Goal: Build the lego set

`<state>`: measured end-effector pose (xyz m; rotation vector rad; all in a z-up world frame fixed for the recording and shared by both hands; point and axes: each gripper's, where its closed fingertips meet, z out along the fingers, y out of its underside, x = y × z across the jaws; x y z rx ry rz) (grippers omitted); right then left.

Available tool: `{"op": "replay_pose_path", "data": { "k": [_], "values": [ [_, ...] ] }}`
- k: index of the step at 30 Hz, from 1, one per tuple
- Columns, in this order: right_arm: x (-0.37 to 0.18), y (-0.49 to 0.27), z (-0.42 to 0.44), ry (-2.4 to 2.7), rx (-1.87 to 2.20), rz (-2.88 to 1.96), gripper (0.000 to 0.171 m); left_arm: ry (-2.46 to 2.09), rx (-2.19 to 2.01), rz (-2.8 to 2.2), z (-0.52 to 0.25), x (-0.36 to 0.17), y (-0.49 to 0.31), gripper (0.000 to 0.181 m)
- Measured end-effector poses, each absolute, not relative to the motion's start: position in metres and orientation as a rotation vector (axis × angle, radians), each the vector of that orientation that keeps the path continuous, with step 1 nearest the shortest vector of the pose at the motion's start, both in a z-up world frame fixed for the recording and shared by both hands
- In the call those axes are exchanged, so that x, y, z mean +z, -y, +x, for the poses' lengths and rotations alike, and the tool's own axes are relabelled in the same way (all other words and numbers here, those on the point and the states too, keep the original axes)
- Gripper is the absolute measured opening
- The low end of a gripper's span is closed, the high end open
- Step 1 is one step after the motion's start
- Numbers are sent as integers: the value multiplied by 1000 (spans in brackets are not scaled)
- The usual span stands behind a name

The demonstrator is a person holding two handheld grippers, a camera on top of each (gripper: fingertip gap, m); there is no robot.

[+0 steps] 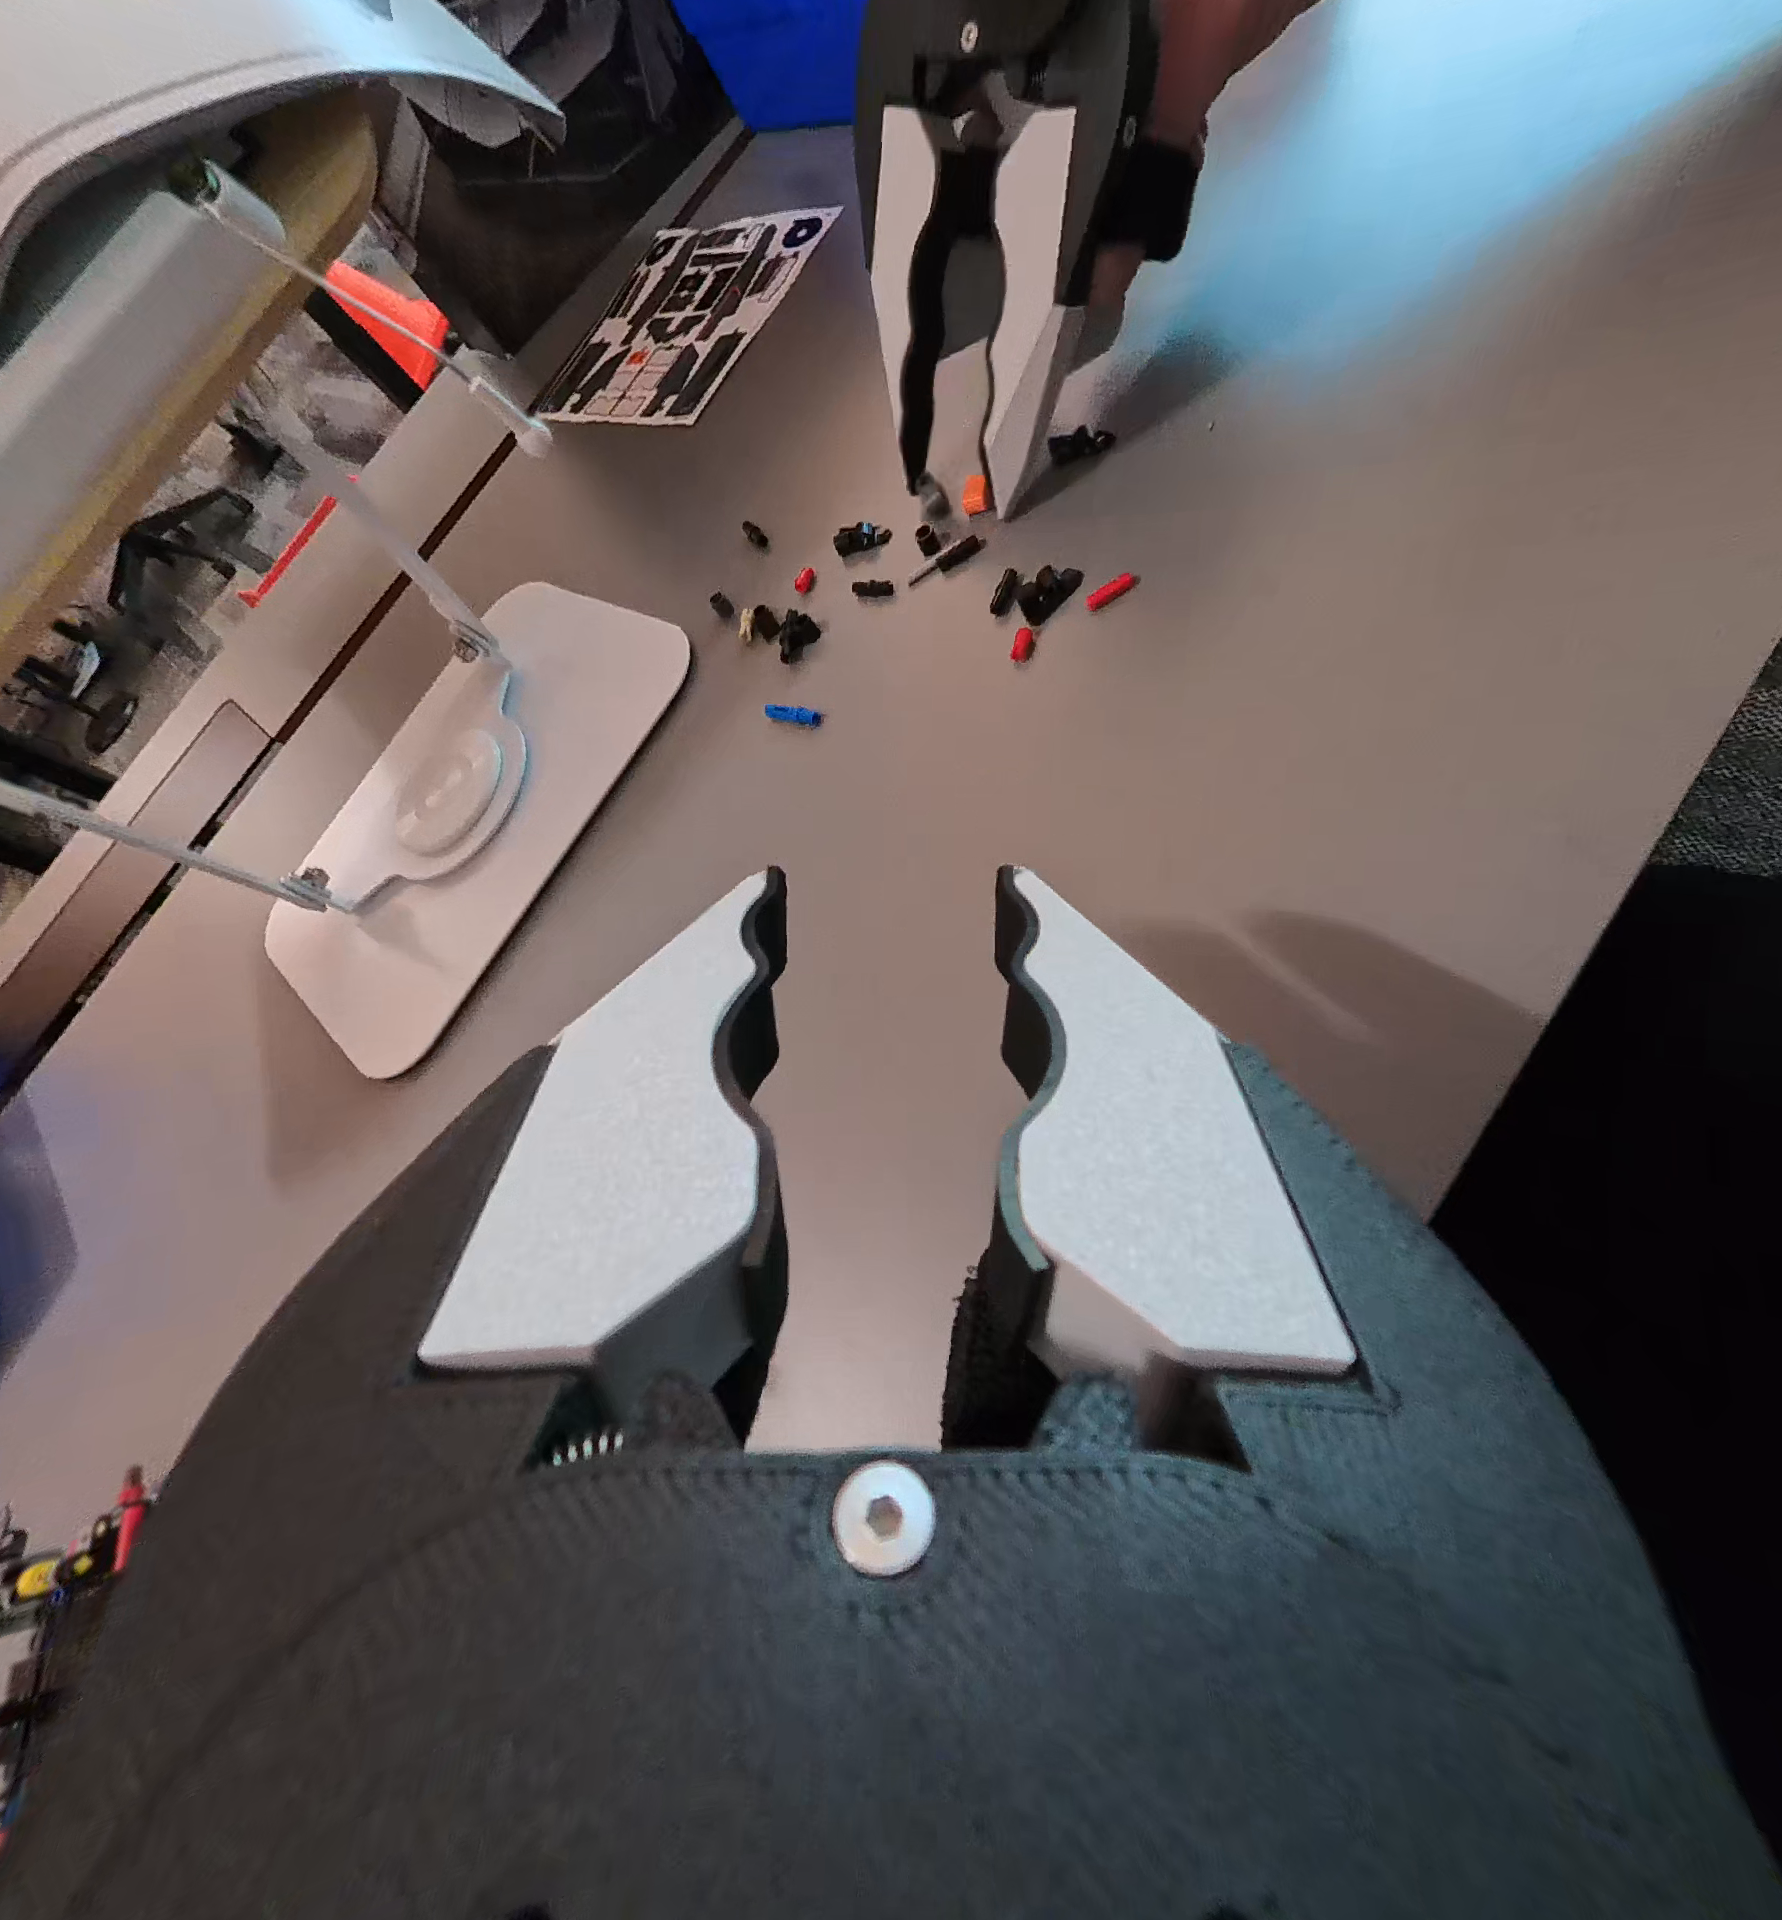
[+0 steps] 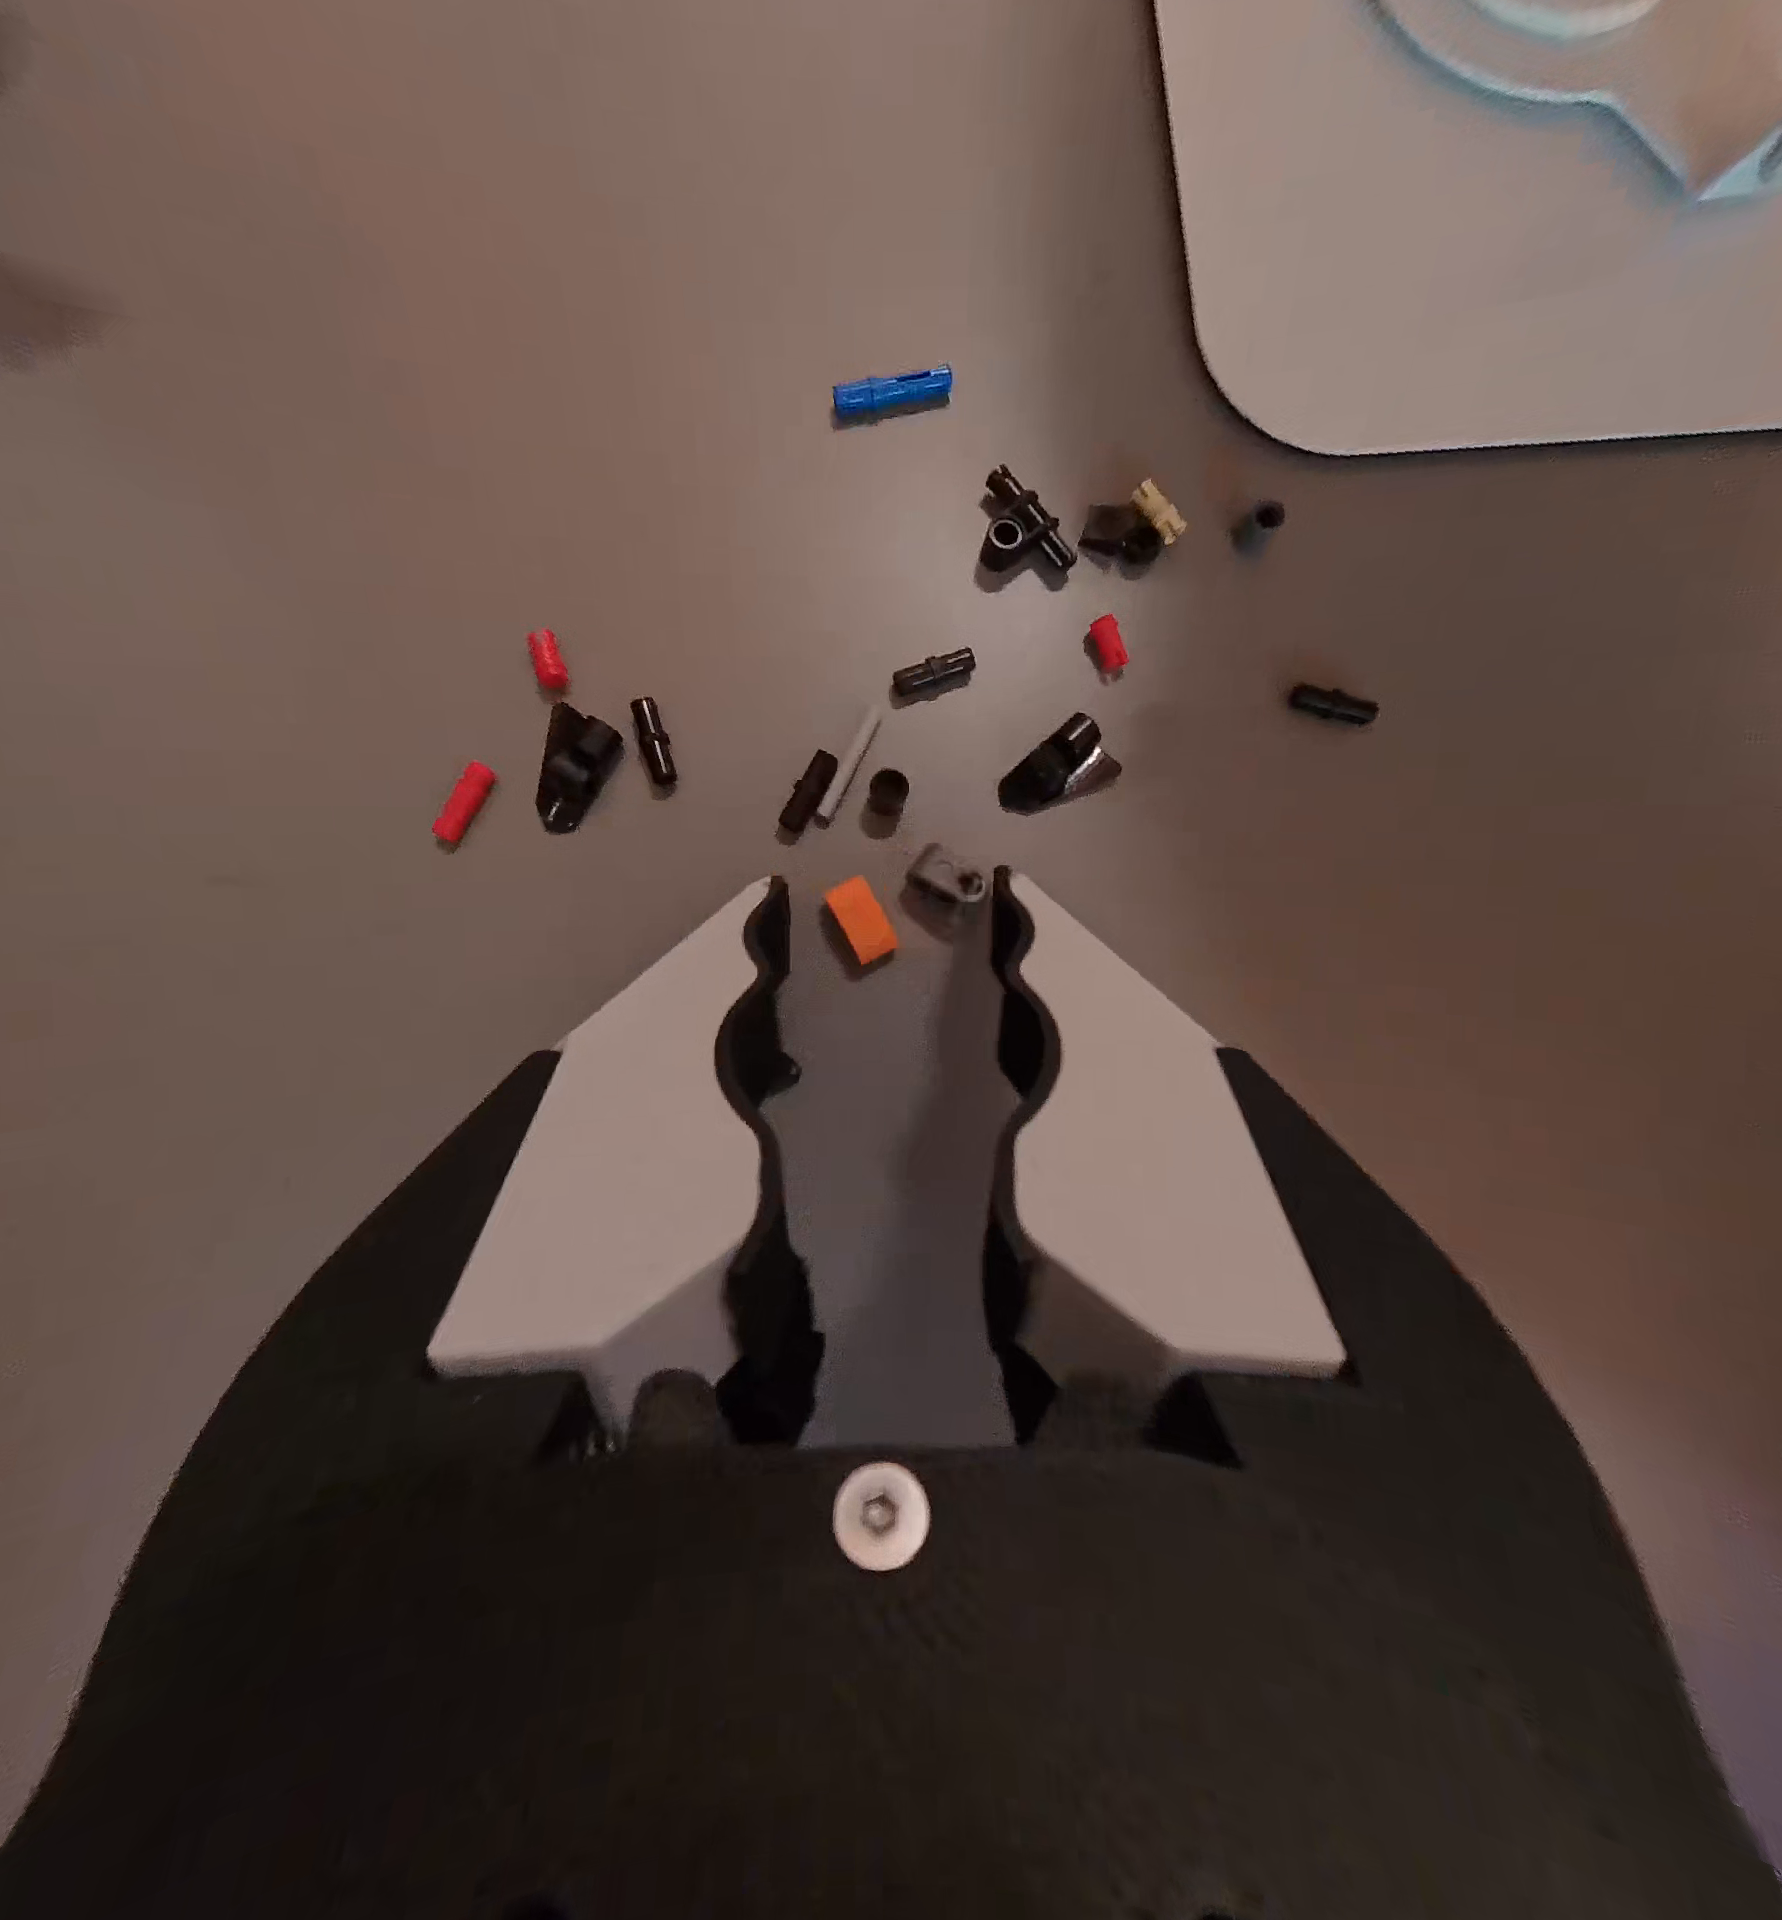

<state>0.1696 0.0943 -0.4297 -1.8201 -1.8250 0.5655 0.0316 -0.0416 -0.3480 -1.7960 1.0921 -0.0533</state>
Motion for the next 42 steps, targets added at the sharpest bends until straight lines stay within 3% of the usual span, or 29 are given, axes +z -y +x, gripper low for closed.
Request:
{"op": "replay_pose_path", "data": {
  "k": [10,22,28,37,40,42],
  "values": [
    [-389,-119,174,1583,656,-1710,23,-1065,106,-1655,34,-293,-3,39],
    [-374,-146,180,1449,536,-1623,30,-1010,305,-1476,54,-188,-157,36],
    [-370,-149,180,1425,525,-1598,30,-886,335,-1597,34,-203,-206,31],
    [-374,-156,179,1396,512,-1581,31,-779,345,-1618,20,-221,-207,27],
    [-342,-153,178,1321,531,-1475,39,-779,336,-1613,19,-220,-207,27],
    [-299,-155,180,1175,577,-1396,55,-781,348,-1594,16,-215,-205,26]
  ]
}}
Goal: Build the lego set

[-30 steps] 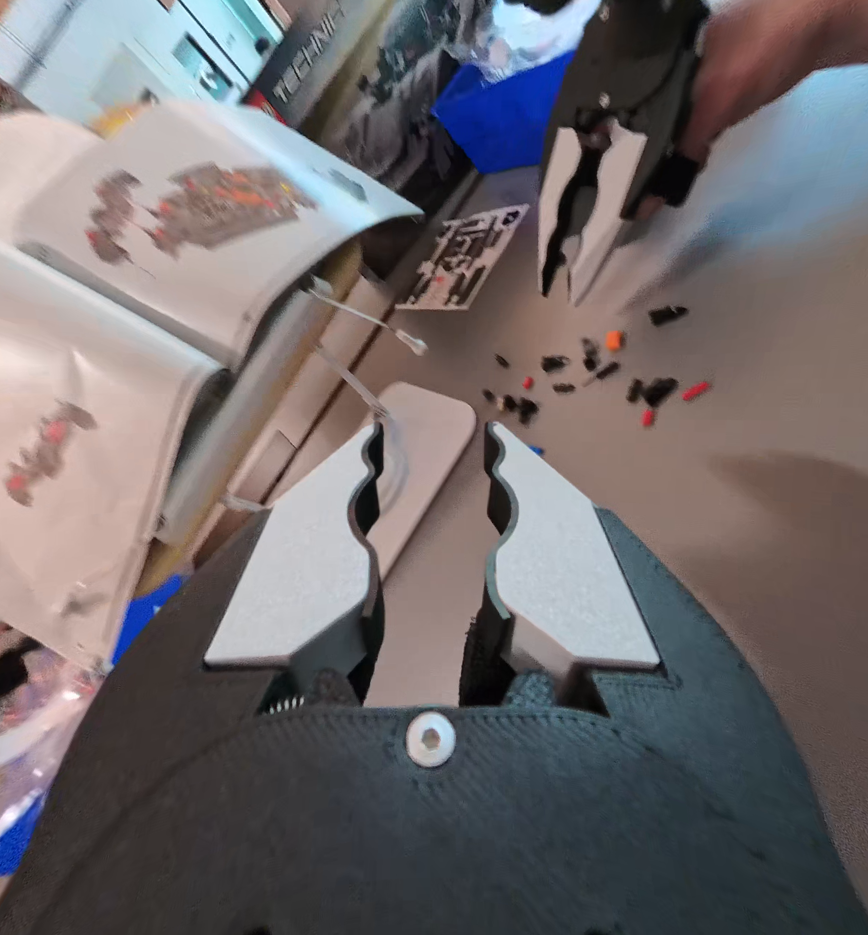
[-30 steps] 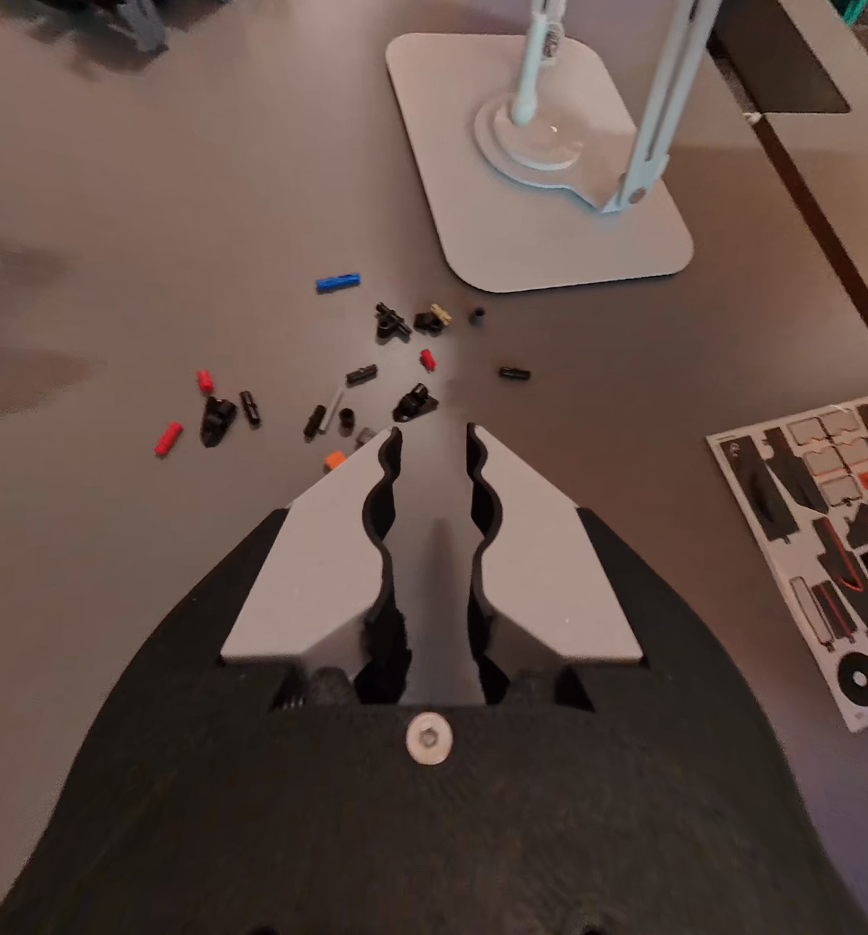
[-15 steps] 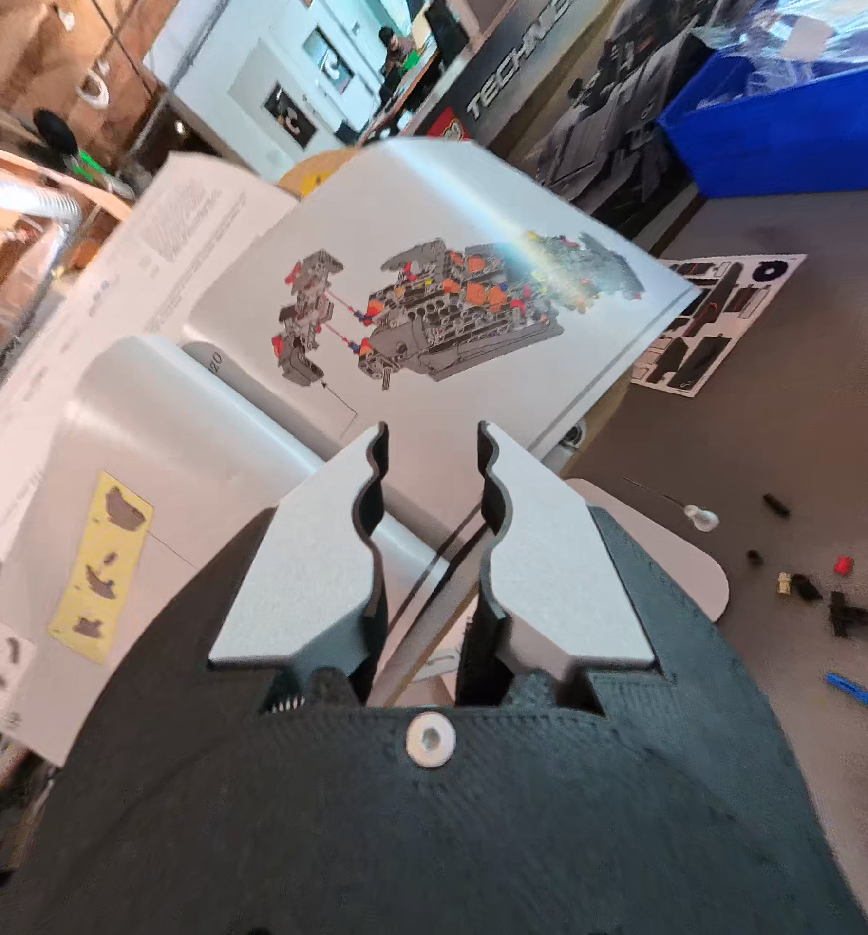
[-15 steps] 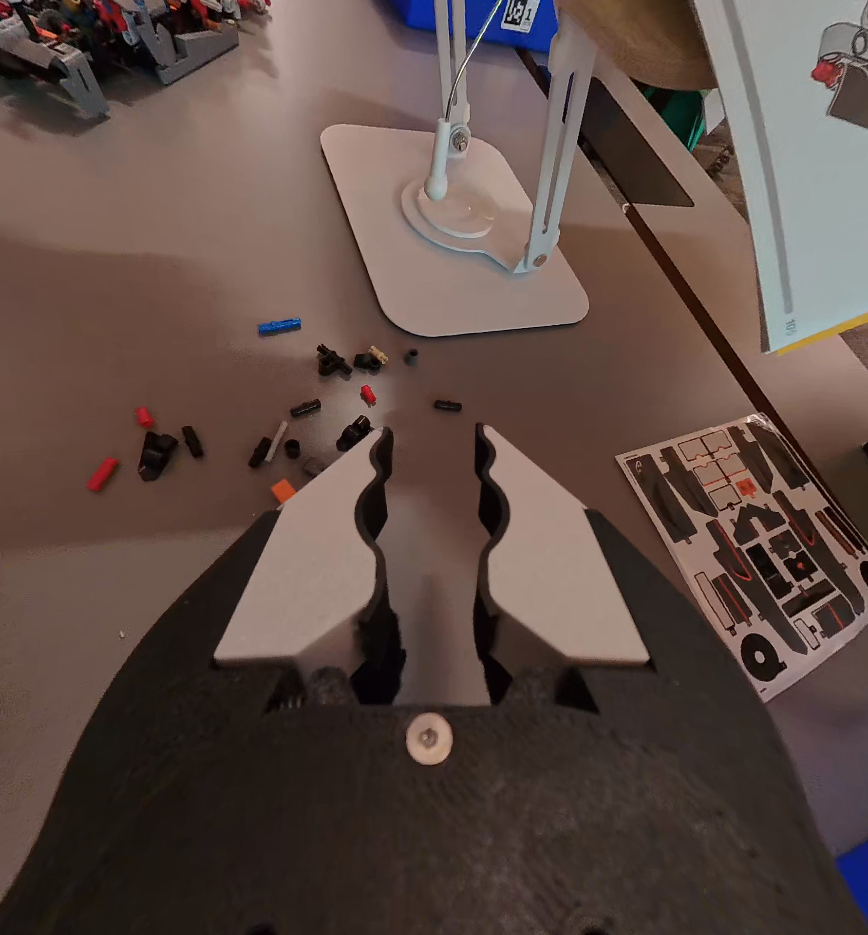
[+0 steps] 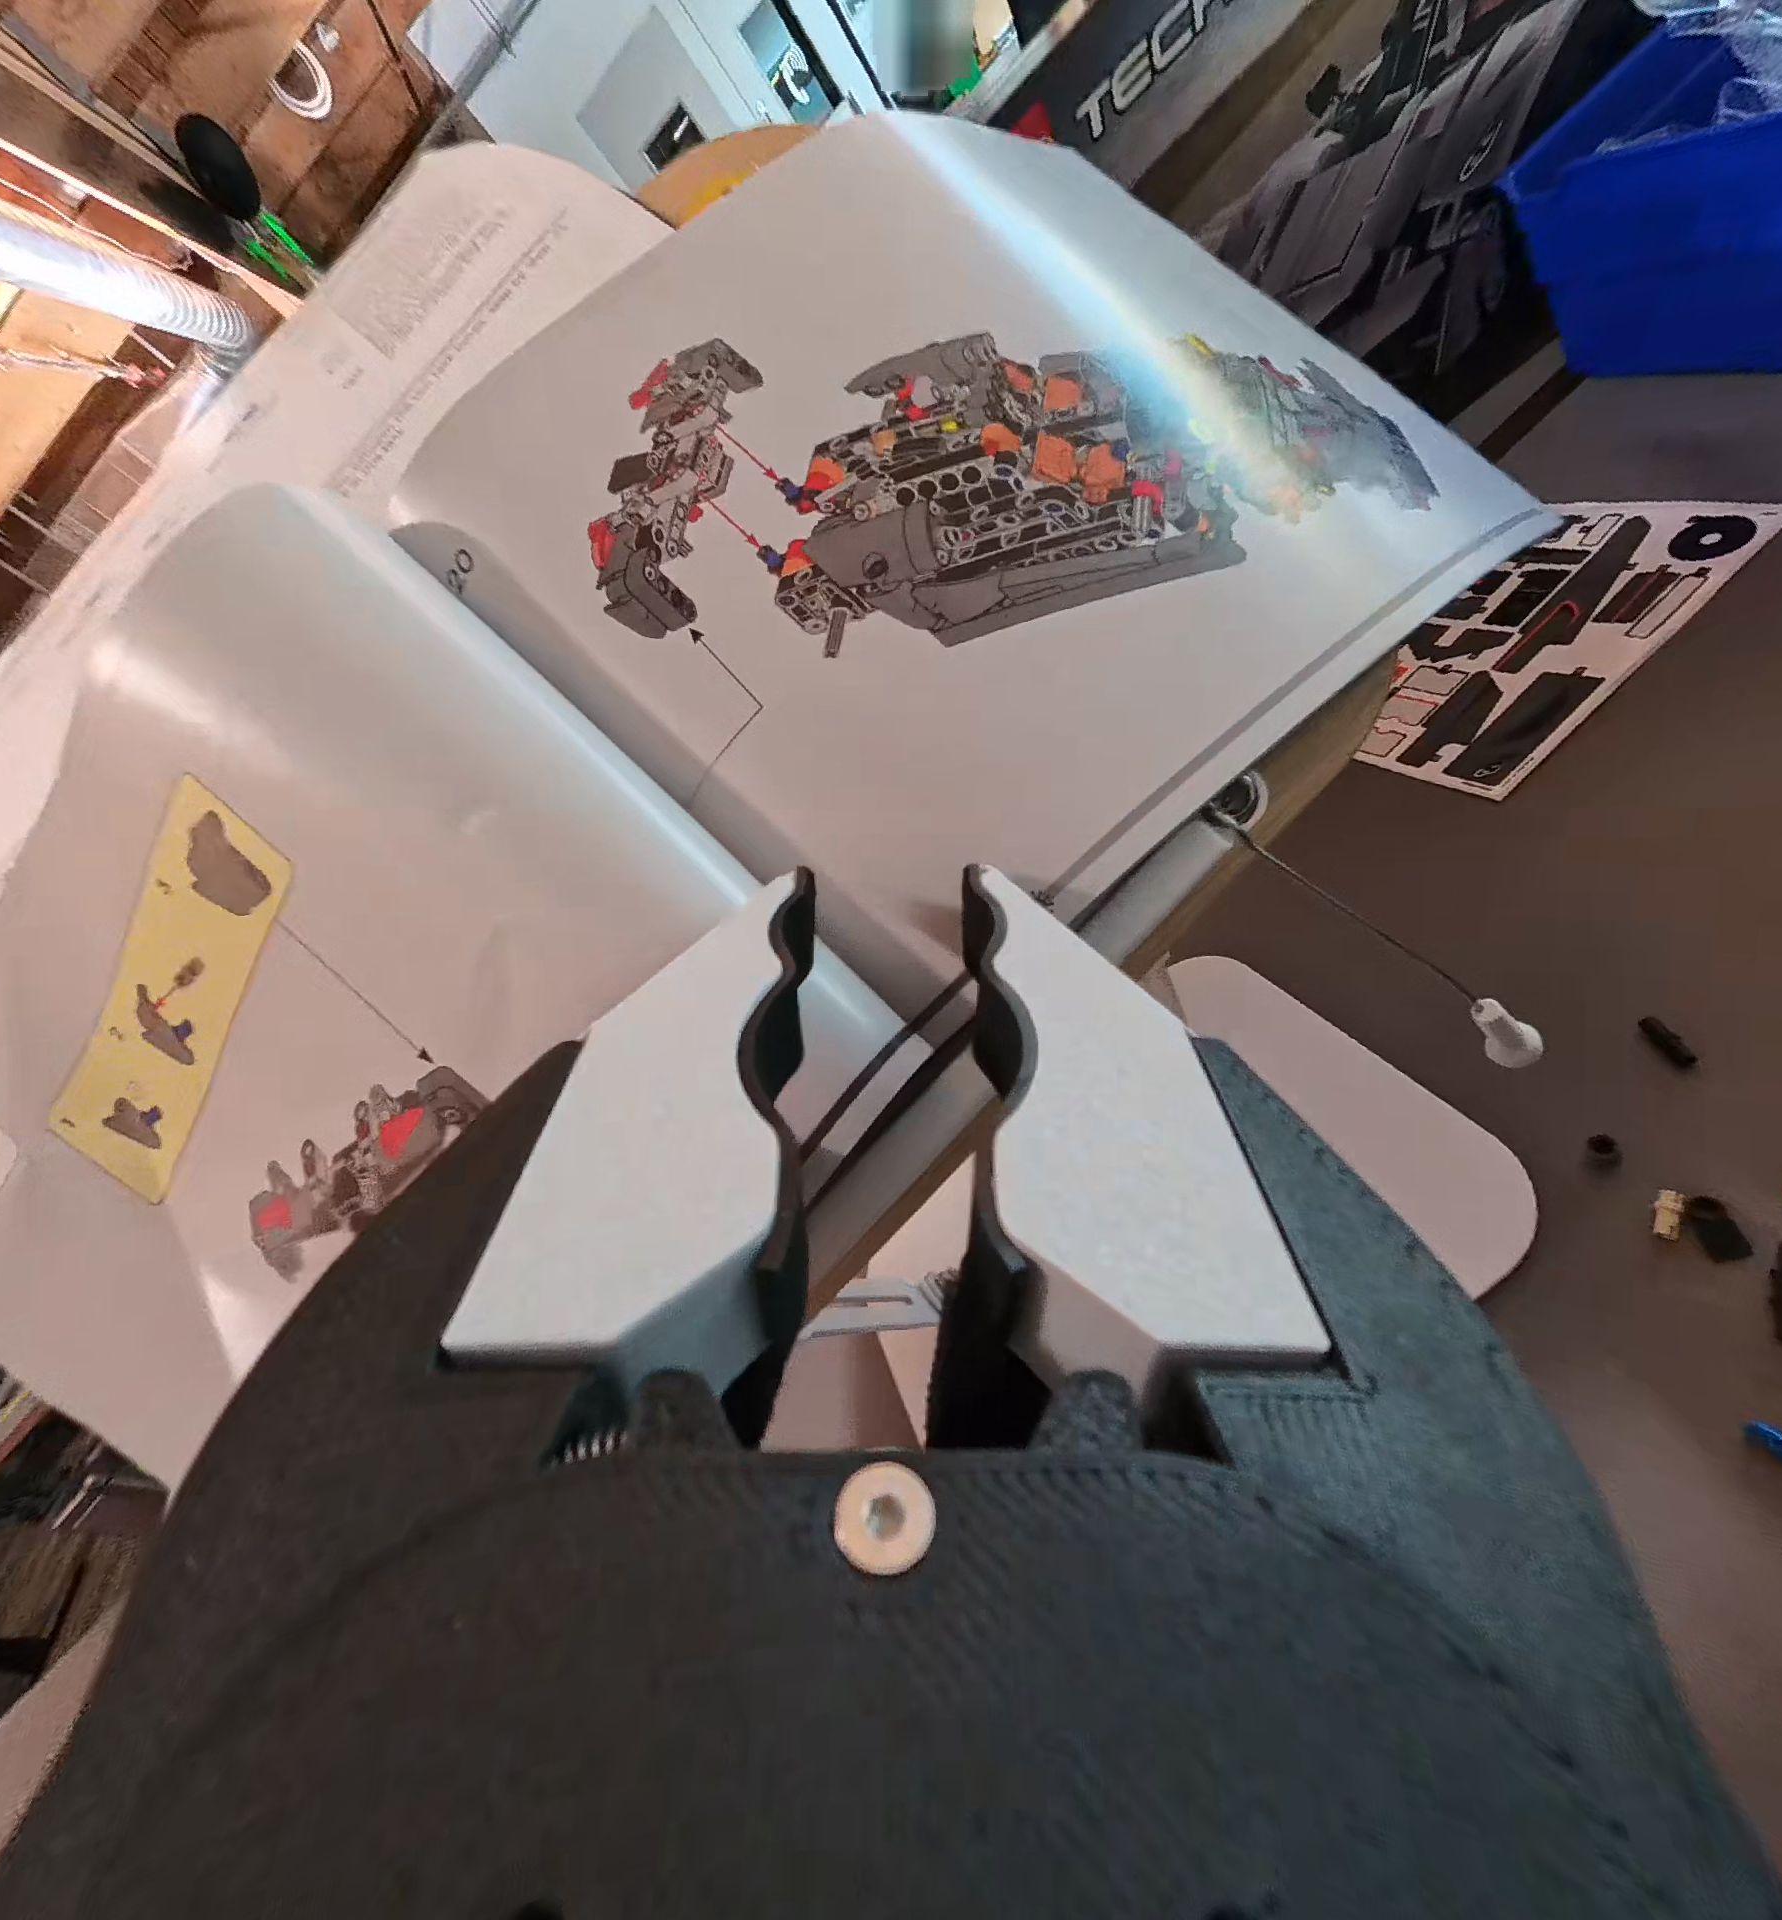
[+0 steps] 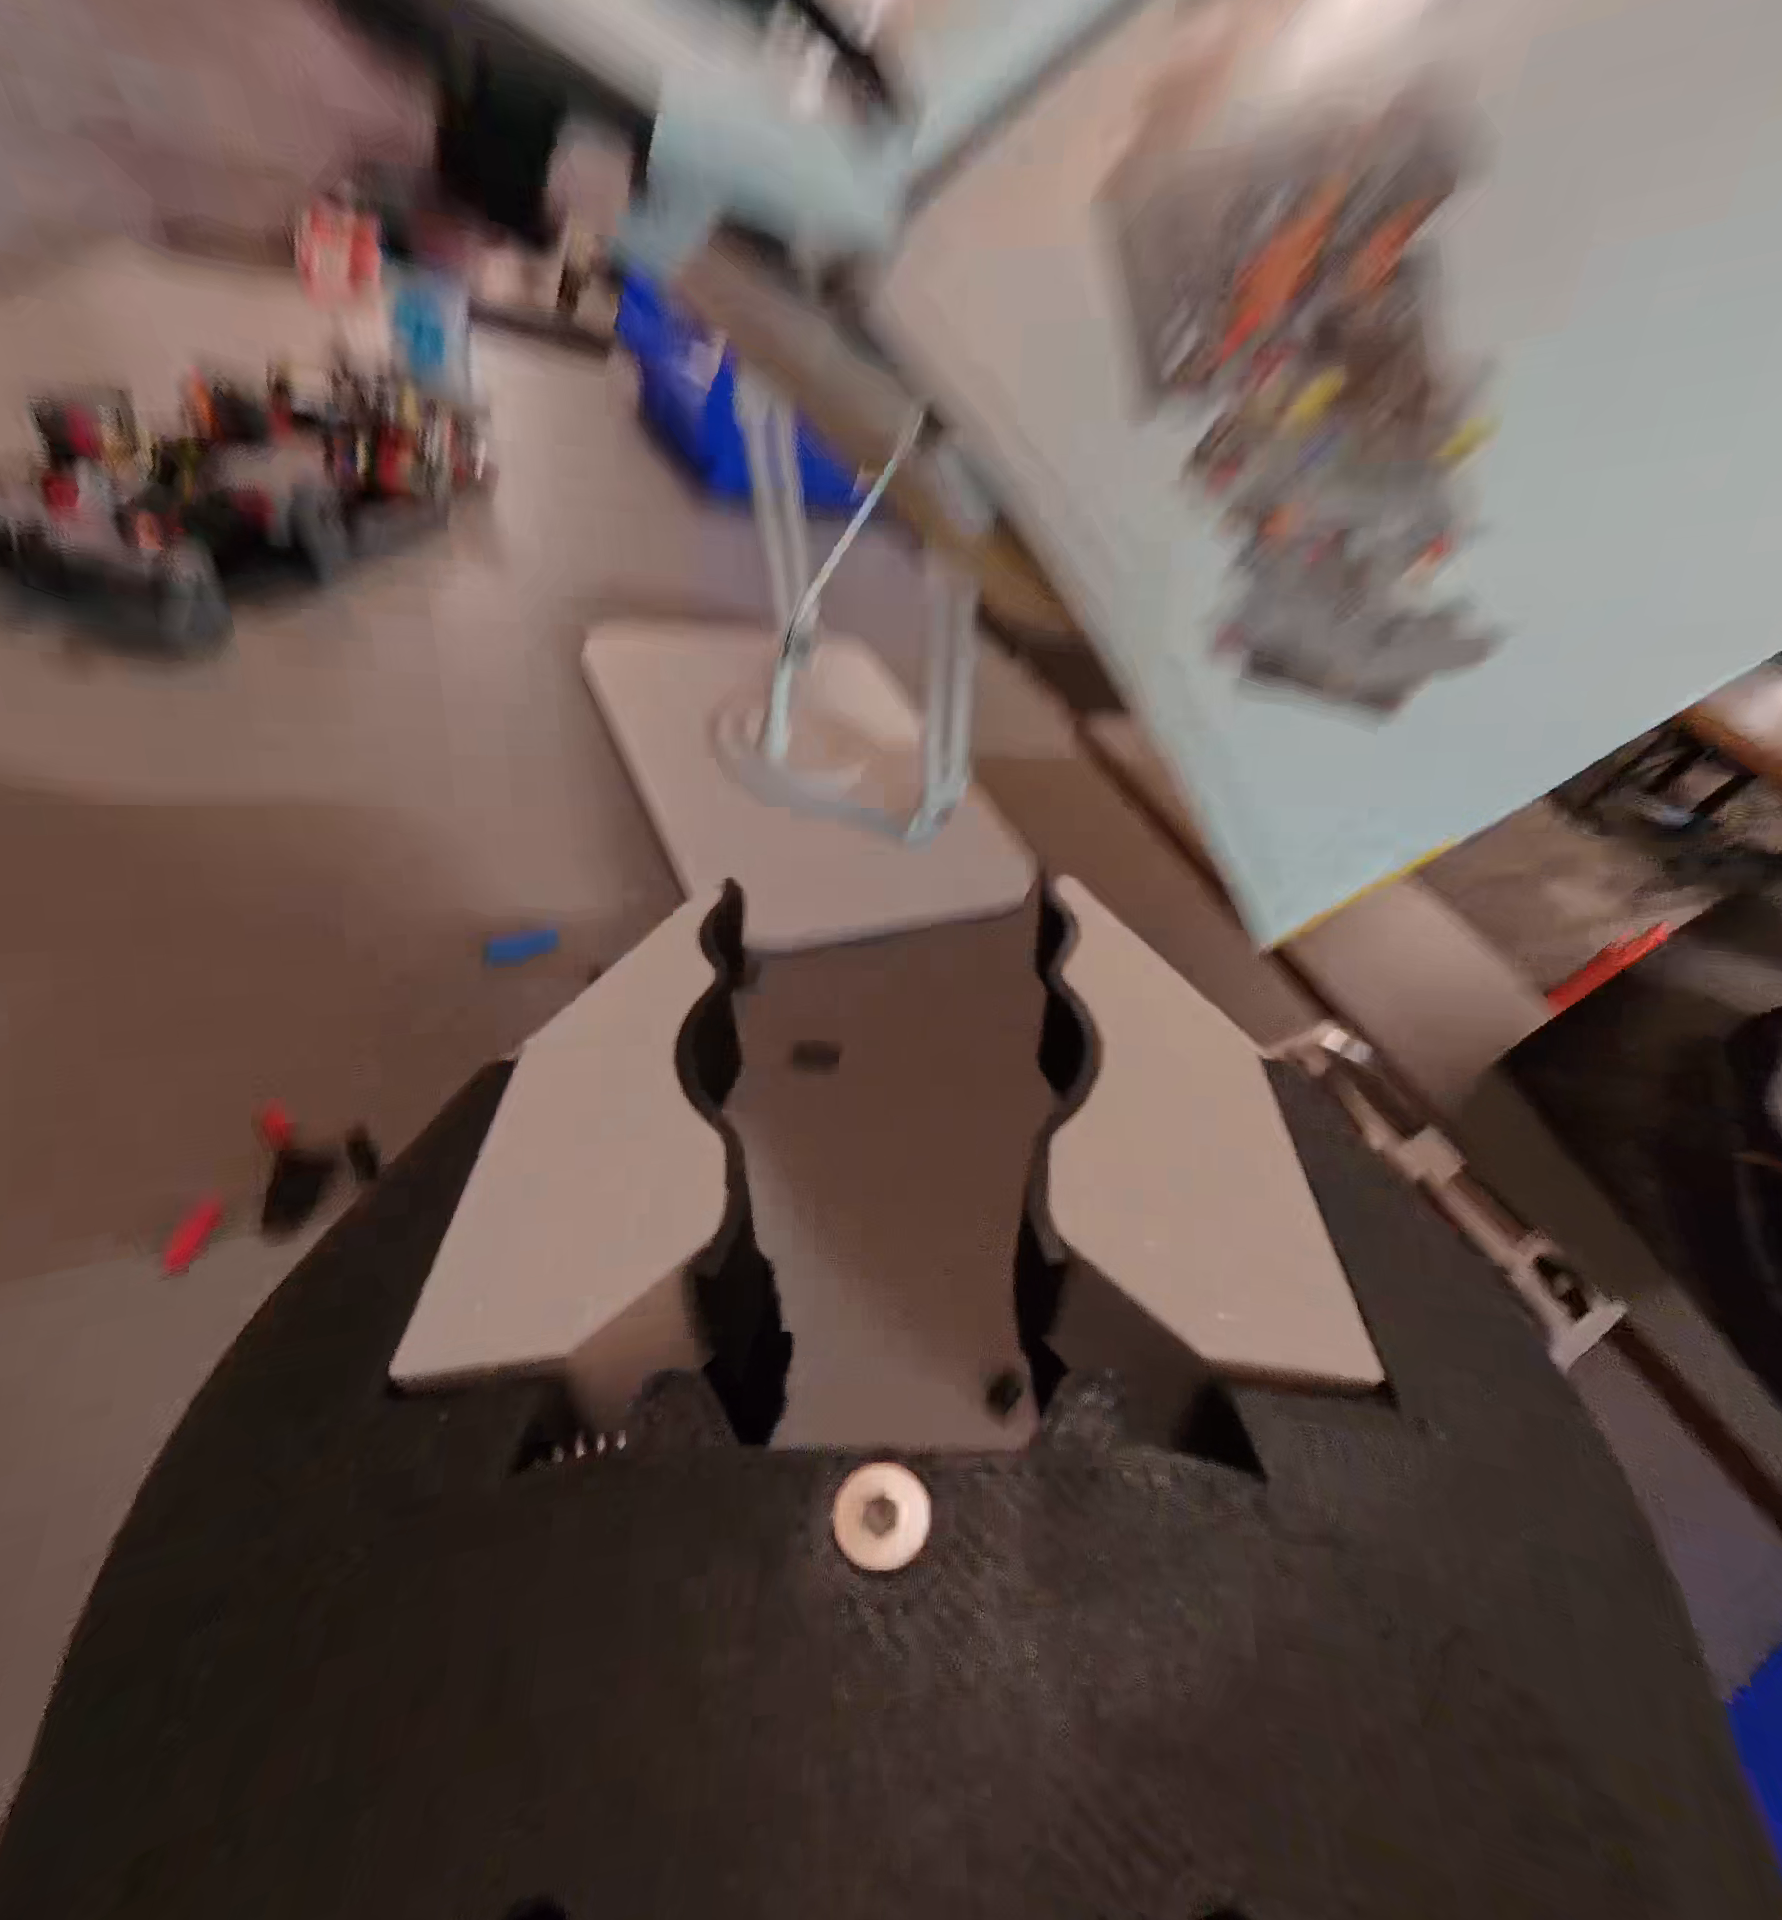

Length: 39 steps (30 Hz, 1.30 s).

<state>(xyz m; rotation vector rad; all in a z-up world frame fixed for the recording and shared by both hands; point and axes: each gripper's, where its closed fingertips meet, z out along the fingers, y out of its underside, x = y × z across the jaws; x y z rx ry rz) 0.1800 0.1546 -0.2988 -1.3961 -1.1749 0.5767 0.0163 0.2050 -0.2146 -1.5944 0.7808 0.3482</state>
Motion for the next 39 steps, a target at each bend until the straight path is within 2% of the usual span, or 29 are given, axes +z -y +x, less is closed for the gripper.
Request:
{"op": "replay_pose_path", "data": {
  "k": [4,10,15,23,35,39],
  "values": [
    [-223,-173,176,1009,568,-1300,84,-792,352,-1562,12,-198,-204,20],
    [-172,-262,153,938,455,-1358,94,-818,401,-1631,10,-210,-220,17],
    [-173,-319,130,953,493,-1468,99,-854,469,-1625,11,-215,-225,14],
    [-182,-319,117,1001,523,-1470,76,-873,465,-1598,11,-216,-226,11],
    [-179,-313,114,1067,309,-1435,61,-869,469,-1594,11,-216,-227,10],
    [-179,-303,109,1136,214,-1394,33,-871,468,-1598,11,-216,-226,11]
  ]
}}
